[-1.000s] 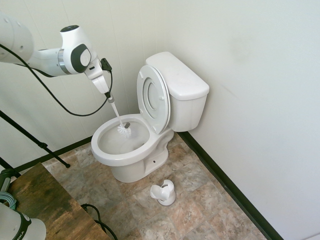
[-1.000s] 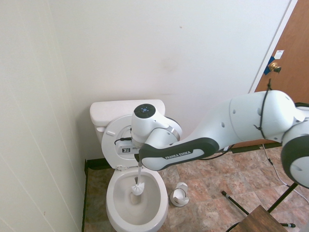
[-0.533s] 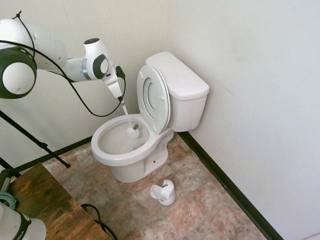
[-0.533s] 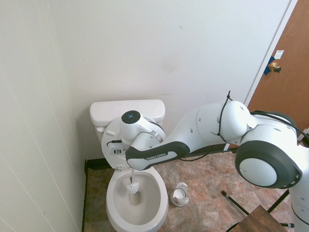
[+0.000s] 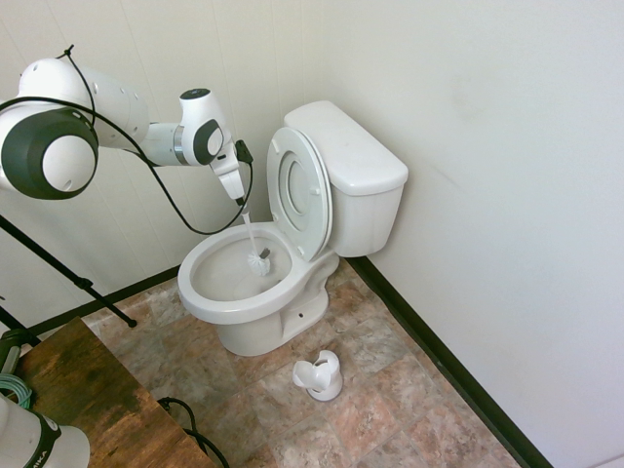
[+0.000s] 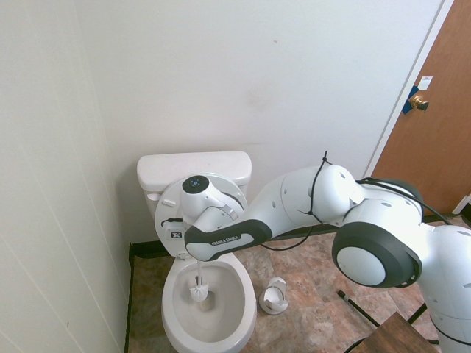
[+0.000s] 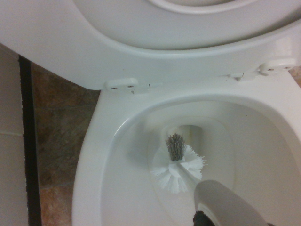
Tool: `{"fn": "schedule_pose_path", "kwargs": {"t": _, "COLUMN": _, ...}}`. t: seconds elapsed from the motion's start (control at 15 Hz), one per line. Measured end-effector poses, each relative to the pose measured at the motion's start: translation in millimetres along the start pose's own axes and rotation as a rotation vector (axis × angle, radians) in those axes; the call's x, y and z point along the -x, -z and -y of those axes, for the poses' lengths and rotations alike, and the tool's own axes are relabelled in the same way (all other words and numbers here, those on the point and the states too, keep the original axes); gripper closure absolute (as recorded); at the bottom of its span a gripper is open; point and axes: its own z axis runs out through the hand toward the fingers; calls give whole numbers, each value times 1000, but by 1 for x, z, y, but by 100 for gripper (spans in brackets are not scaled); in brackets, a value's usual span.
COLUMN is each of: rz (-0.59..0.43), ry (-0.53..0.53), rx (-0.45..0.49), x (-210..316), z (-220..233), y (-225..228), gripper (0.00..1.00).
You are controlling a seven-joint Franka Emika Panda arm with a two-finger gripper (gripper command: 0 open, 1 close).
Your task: Clean the toilet
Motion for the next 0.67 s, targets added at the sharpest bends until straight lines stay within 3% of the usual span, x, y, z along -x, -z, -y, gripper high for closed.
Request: {"fn": "schedule_pose_path", "kwargs": {"t": 0.67, "rz": 44, "ry": 4, "rx": -22, "x": -8, "z": 12, "y": -52, "gripper": 100}}
